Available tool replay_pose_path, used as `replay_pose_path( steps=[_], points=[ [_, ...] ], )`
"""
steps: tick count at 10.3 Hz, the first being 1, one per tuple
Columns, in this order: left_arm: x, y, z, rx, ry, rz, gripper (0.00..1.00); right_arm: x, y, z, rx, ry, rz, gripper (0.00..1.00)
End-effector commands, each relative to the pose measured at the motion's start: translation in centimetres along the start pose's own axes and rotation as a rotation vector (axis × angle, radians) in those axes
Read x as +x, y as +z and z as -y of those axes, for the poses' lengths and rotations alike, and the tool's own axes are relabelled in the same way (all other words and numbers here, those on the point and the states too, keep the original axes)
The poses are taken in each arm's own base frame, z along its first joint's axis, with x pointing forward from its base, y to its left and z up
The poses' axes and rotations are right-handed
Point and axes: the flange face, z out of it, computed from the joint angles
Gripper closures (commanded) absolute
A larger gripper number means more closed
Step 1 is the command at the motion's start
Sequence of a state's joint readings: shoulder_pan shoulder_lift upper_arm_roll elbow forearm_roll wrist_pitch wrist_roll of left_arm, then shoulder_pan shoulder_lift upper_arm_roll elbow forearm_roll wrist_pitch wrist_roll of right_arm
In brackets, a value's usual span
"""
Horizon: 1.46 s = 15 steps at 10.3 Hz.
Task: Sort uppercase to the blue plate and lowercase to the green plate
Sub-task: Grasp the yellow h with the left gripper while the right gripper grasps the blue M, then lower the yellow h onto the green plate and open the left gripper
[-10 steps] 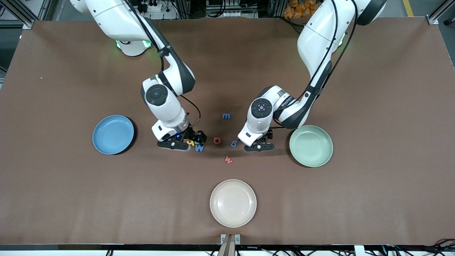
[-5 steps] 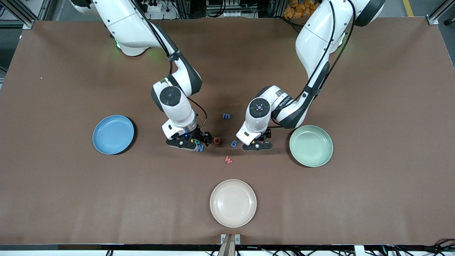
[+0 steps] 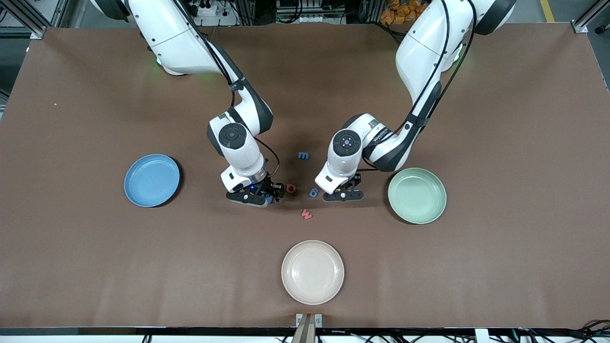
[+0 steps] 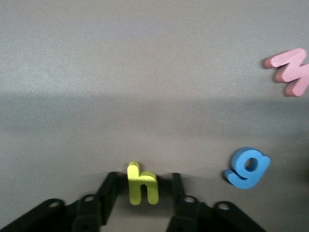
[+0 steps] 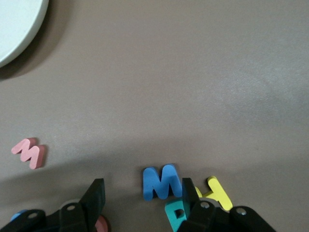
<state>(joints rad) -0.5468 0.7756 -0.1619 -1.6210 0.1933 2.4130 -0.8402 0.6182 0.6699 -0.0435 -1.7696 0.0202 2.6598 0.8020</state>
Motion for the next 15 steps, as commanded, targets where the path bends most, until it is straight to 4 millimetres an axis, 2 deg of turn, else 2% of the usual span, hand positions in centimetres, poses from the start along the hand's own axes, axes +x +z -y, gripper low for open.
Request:
replay_pose_path(
  steps=[1,3,4,7,9,11,13,15],
  points=[
    [-0.5,0.7,-0.2,0.017,-0.011,-0.011,1.00,0.5,1.0,0.0,-0.010,0.002,-0.034,0.28],
    [0.2,-0.2,0.3,0.016,-0.021,-0.019,1.00,0.3,1.6,0.0,-0.009,-0.011,-0.042,0.29],
    [1.0,-1.3,1.0,0.016,-0.037,-0.030,1.00,0.3,1.6,0.0,-0.009,-0.011,-0.042,0.30],
    [5.0,-8.5,6.1,0.057,-0.116,-0.046,1.00,-0.5,2.0,0.5,-0.017,-0.020,-0.045,0.32],
    [6.5,-11.1,9.7,0.103,-0.128,-0.018,1.00,-0.8,2.2,0.4,-0.031,-0.033,-0.054,0.33],
    [8.2,-11.8,14.9,0.131,-0.100,0.015,1.00,-0.7,2.3,0.2,-0.038,-0.043,-0.059,0.37],
    [8.3,-10.4,19.5,0.157,-0.037,0.072,1.00,-0.7,2.3,0.2,-0.040,-0.049,-0.061,0.38],
    [9.3,-10.3,23.6,0.157,0.002,0.094,1.00,-0.7,2.4,0.1,-0.044,-0.050,-0.061,0.42]
  ],
)
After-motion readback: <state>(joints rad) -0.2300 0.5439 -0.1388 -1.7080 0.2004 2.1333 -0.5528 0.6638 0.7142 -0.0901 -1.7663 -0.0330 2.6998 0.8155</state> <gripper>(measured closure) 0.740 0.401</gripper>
